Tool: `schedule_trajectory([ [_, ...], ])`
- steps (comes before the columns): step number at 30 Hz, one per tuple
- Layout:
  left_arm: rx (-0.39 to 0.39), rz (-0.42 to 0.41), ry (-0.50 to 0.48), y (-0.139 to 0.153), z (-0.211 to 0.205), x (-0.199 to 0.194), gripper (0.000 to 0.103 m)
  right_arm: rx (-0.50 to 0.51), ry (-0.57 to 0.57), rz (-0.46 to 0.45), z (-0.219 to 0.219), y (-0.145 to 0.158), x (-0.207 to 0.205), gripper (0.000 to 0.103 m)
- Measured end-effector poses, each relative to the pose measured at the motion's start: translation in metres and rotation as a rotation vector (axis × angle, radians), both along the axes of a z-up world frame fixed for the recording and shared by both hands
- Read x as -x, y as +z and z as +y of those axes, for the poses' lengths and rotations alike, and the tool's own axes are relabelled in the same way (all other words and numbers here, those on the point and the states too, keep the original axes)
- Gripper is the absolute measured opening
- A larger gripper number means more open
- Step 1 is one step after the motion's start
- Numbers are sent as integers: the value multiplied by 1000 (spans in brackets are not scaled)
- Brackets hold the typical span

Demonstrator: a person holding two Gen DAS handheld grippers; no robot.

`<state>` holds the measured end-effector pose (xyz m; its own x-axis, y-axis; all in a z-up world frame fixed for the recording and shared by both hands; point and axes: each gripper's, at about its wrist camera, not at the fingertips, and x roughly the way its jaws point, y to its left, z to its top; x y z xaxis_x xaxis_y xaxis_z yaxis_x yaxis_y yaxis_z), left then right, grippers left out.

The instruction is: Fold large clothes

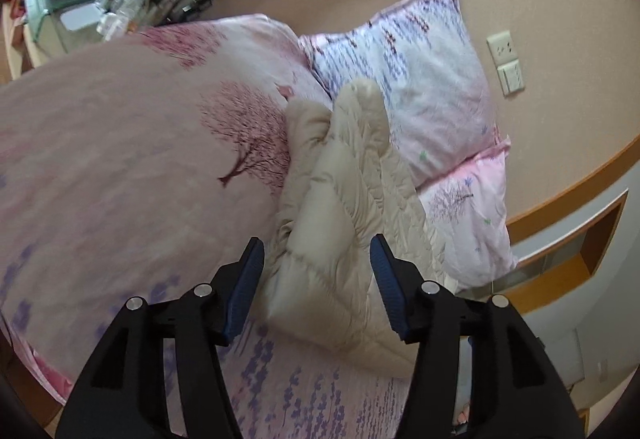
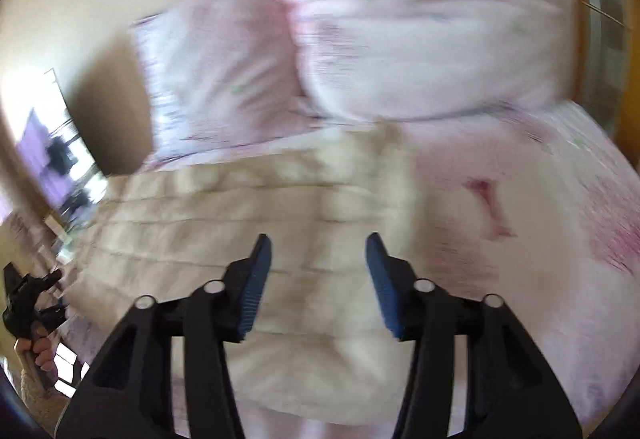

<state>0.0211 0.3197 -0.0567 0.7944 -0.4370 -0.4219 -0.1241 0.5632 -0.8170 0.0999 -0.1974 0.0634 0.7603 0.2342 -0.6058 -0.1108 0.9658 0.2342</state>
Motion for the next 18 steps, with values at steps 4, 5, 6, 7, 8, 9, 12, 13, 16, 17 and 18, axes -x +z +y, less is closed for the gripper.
schedule_trajectory([
  [4,8,9,24,-1,-7,21,55,70,114,11,65,-13,-18,29],
  [5,9,9,27,-1,-10,24,55,85,128,10,79,-15,-24,29],
  [6,6,10,33,-1,-14,29,56,92,140,9,89,-17,-25,29],
  [7,1,10,34,-1,-19,32,57,113,150,5,101,-19,-28,29],
  [8,-5,13,31,-1,-24,34,57,136,148,0,108,-22,-29,29],
  [9,-9,14,29,-1,-28,35,57,164,141,-1,112,-25,-31,29],
  [12,-38,12,9,1,-42,33,60,211,115,73,114,-41,-44,29],
  [13,-56,11,0,3,-46,30,61,203,114,90,112,-47,-45,29],
  [16,-89,18,-23,6,-57,17,62,194,110,121,107,-57,-46,30],
  [17,-88,23,-30,7,-59,13,62,191,110,127,107,-58,-46,30],
  [18,-88,29,-34,7,-61,8,63,190,109,132,107,-59,-46,31],
])
